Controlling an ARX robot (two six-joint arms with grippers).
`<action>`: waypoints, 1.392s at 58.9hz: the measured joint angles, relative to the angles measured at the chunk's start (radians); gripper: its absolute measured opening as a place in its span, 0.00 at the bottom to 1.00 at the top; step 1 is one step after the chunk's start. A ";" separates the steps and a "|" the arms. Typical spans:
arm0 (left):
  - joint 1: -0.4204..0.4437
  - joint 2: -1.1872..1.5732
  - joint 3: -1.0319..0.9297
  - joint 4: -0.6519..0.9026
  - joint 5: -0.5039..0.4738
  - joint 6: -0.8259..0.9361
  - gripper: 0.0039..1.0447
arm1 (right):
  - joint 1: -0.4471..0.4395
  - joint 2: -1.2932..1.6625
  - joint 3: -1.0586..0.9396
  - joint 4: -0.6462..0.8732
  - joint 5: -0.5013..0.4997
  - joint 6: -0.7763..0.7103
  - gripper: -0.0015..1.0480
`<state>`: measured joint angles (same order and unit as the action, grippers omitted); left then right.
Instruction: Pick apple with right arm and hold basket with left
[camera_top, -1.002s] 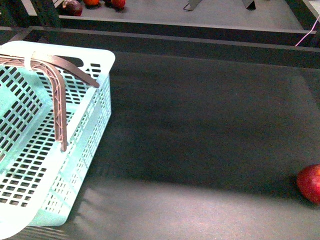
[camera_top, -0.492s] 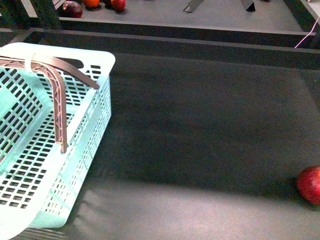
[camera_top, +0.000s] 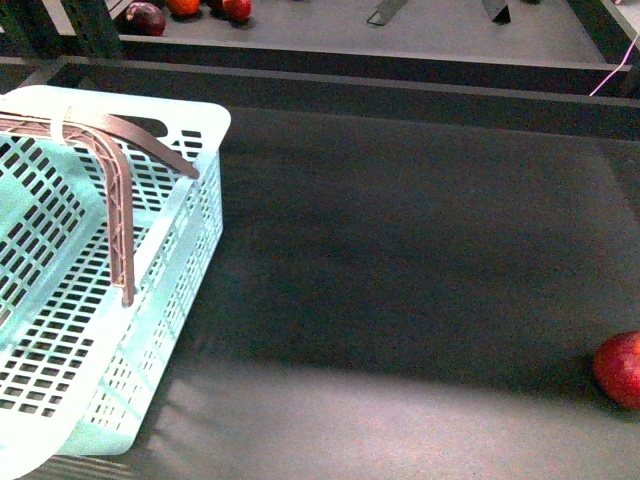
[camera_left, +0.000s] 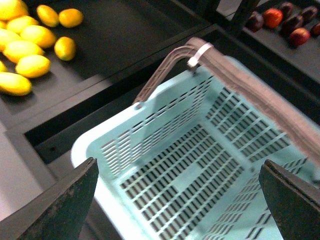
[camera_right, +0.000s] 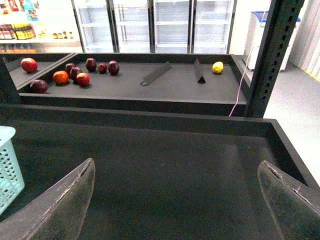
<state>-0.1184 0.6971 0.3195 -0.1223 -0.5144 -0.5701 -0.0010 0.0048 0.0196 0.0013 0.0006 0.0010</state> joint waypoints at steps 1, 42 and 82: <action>0.009 0.031 0.015 0.021 0.021 -0.011 0.94 | 0.000 0.000 0.000 0.000 0.000 0.000 0.92; 0.099 0.893 0.445 0.326 0.320 -0.592 0.94 | 0.000 0.000 0.000 0.000 0.000 0.000 0.92; 0.114 1.118 0.591 0.406 0.351 -0.741 0.82 | 0.000 0.000 0.000 0.000 0.000 0.000 0.92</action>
<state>-0.0044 1.8156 0.9104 0.2832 -0.1638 -1.3109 -0.0010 0.0048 0.0196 0.0013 0.0002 0.0010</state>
